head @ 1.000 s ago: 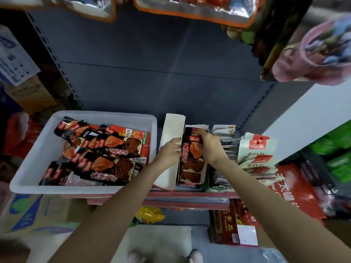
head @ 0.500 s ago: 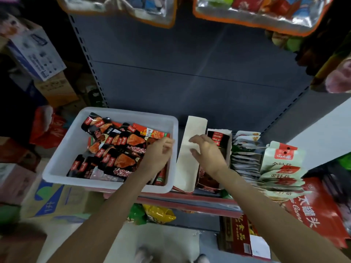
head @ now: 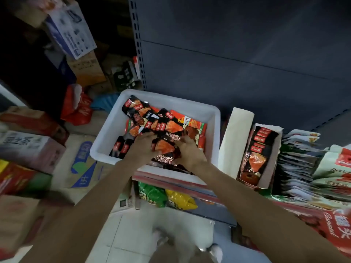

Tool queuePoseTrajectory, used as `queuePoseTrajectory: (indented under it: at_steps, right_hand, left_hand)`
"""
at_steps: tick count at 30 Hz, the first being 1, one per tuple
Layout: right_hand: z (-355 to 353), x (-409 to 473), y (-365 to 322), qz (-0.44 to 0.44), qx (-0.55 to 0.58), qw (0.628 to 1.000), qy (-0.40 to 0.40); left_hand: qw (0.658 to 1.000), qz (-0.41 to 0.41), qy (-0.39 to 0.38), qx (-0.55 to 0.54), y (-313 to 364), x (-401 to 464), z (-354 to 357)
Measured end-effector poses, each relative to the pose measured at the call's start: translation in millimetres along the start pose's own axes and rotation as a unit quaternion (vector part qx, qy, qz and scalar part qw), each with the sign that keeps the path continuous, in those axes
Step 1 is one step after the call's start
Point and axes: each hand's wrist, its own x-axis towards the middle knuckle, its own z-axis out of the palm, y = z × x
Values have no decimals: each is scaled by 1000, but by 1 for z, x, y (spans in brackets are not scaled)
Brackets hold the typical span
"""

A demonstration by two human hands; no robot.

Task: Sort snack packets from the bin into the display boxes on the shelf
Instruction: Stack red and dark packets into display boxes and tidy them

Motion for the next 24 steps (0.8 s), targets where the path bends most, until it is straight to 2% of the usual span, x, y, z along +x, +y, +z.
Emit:
queuePoseTrajectory:
  at_steps: [2, 6, 8, 10, 13, 18, 24]
  right_hand:
    - [-1, 2, 1, -7, 14, 998, 55]
    - [-10, 0, 5, 3, -30, 987, 158]
    - [-19, -4, 10, 13, 61, 984, 166]
    - [-29, -11, 18, 4, 193, 972, 132]
    - [-45, -28, 33, -5, 261, 954, 146]
    - [-73, -58, 73, 33, 267, 941, 206]
    - [-91, -105, 128, 74, 203, 941, 259]
  left_hand:
    - [1000, -10, -18, -13, 2, 3, -3]
    - [998, -4, 13, -53, 12, 4, -13]
    - [994, -9, 11, -106, 19, 5, -15]
    - [992, 1, 1, -123, 28, 8, -17]
    - [986, 41, -1, -163, 51, 12, -16]
    - [966, 120, 8, -230, 110, 18, 0]
    - [954, 200, -26, -222, 174, 21, 27]
